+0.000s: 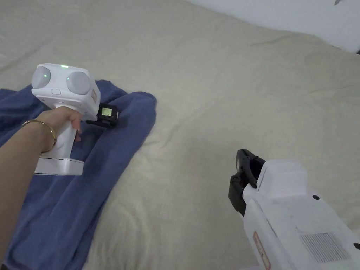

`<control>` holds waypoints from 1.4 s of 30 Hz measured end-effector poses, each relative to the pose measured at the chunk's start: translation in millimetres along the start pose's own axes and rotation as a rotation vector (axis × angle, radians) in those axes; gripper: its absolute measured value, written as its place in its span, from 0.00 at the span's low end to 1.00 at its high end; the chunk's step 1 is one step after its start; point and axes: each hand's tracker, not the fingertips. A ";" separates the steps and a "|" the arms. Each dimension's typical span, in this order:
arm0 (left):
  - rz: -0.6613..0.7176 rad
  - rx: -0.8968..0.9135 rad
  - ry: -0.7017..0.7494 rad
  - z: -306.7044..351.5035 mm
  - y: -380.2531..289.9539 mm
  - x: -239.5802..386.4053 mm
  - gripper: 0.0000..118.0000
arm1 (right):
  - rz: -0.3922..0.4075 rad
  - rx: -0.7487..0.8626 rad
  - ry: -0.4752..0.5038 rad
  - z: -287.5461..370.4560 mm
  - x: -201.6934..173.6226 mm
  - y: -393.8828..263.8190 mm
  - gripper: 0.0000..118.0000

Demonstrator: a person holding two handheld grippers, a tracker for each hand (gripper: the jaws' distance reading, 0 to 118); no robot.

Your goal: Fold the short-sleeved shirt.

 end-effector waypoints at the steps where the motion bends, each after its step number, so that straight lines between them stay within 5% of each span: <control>1: 0.003 -0.041 -0.002 -7.7 -0.3 0.0 0.95 | -0.001 -0.007 -0.007 -0.8 2.2 -2.3 0.00; 4: 0.027 -0.129 -0.025 -24.9 -4.5 -1.3 0.74 | -0.008 -0.034 -0.025 -3.3 10.7 -9.3 0.00; 7: 0.040 -0.096 -0.044 -19.6 -9.4 -0.4 0.65 | -0.015 -0.053 -0.040 -5.9 17.3 -14.6 0.00; 8: 0.025 -0.096 -0.065 -18.7 -6.9 -2.7 0.52 | -0.022 -0.059 -0.041 -6.7 18.8 -15.8 0.00; 10: 0.030 -0.084 -0.110 -12.5 -5.2 -1.4 0.00 | -0.035 -0.063 -0.040 -6.9 19.6 -17.1 0.00; 22: 0.134 0.221 -0.053 52.0 -42.8 -6.6 0.00 | -0.019 -0.004 -0.046 24.8 23.7 -3.8 0.00; 25: 0.225 0.300 -0.070 88.1 -50.9 -17.7 0.00 | -0.021 0.023 -0.046 40.5 24.9 0.6 0.00; 42: 0.217 0.674 -0.161 314.3 -77.7 -45.7 0.00 | -0.018 0.143 -0.028 118.6 24.9 6.1 0.00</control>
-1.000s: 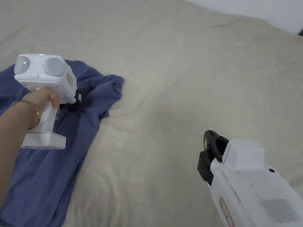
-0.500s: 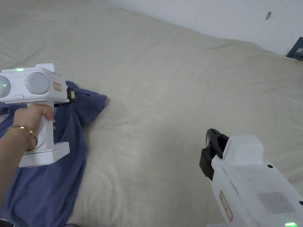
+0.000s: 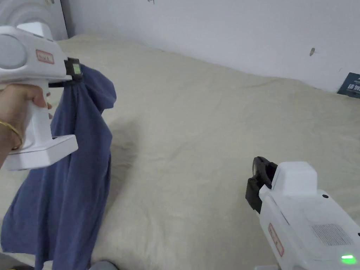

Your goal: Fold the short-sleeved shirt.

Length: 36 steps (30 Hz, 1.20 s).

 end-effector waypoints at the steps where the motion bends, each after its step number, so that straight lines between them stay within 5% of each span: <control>1: -0.010 0.036 -0.027 11.1 11.3 8.6 0.00 | -0.008 0.007 -0.006 3.8 2.0 0.4 0.00; 8: -0.081 0.207 -0.212 52.9 93.1 89.2 0.00 | -0.036 0.069 -0.083 43.4 25.3 6.0 0.00; 20: -0.192 0.216 -0.442 40.0 135.9 259.6 0.00 | -0.060 0.104 -0.320 108.3 88.2 2.4 0.00; 29: -0.274 0.087 -0.537 -22.4 85.7 357.7 0.00 | -0.084 0.070 -0.470 145.9 121.9 -13.6 0.00; 36: -0.362 -0.078 -0.513 -55.2 -37.7 423.8 0.00 | -0.096 0.034 -0.536 157.3 140.3 -23.5 0.00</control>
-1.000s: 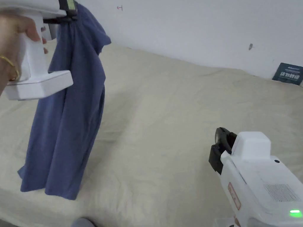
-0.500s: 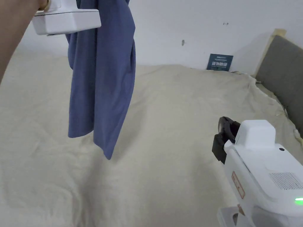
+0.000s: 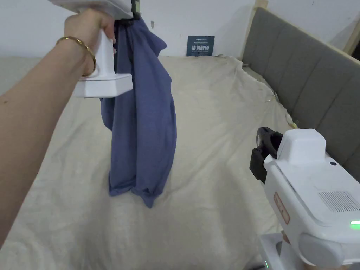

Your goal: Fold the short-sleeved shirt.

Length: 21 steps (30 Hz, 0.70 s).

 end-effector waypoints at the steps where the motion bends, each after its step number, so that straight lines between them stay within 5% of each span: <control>1: -0.007 -0.030 0.001 -11.4 -13.8 4.1 0.00 | -0.002 -0.006 -0.006 -1.2 0.7 -1.4 0.00; 15: -0.106 -0.519 0.078 -128.0 -232.5 16.5 0.00 | -0.001 -0.132 0.006 -29.6 -8.7 -32.6 0.00; 17: -0.122 -0.549 0.099 -132.9 -249.9 17.0 0.13 | -0.004 -0.145 0.007 -33.4 -8.2 -35.4 0.00; 21: -0.122 -0.522 0.073 -129.2 -260.9 10.3 0.56 | -0.002 -0.160 0.011 -38.6 -8.3 -37.4 0.00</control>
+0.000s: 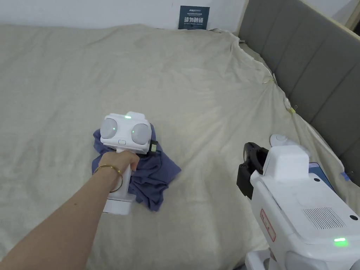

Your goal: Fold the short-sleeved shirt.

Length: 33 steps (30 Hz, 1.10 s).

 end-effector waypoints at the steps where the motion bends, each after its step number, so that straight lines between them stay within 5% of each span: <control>1: 0.029 0.023 -0.015 4.0 1.7 -3.0 0.63 | 0.000 0.000 0.003 -0.8 -0.3 0.4 0.00; 5: 0.175 0.104 -0.122 34.8 20.3 -25.8 0.92 | 0.006 0.008 0.017 -3.8 -3.7 3.7 0.00; 9: 0.183 0.391 -0.085 99.6 35.9 -51.4 0.93 | 0.004 0.030 0.037 -5.9 -8.5 10.1 0.00; 16: 0.183 0.765 0.182 208.1 14.5 -91.7 0.95 | 0.020 0.095 0.084 -8.6 -27.3 29.3 0.00; 26: 0.173 0.821 0.402 242.8 -76.3 -115.8 0.92 | -0.032 0.203 0.105 -7.8 -49.0 49.5 0.00; 29: 0.186 0.817 0.383 241.3 -97.6 -114.2 0.72 | -0.029 0.205 0.102 -7.1 -53.0 49.3 0.00; 33: 0.186 0.799 0.358 234.7 -114.5 -111.7 0.16 | -0.023 0.200 0.107 -5.3 -56.1 44.1 0.00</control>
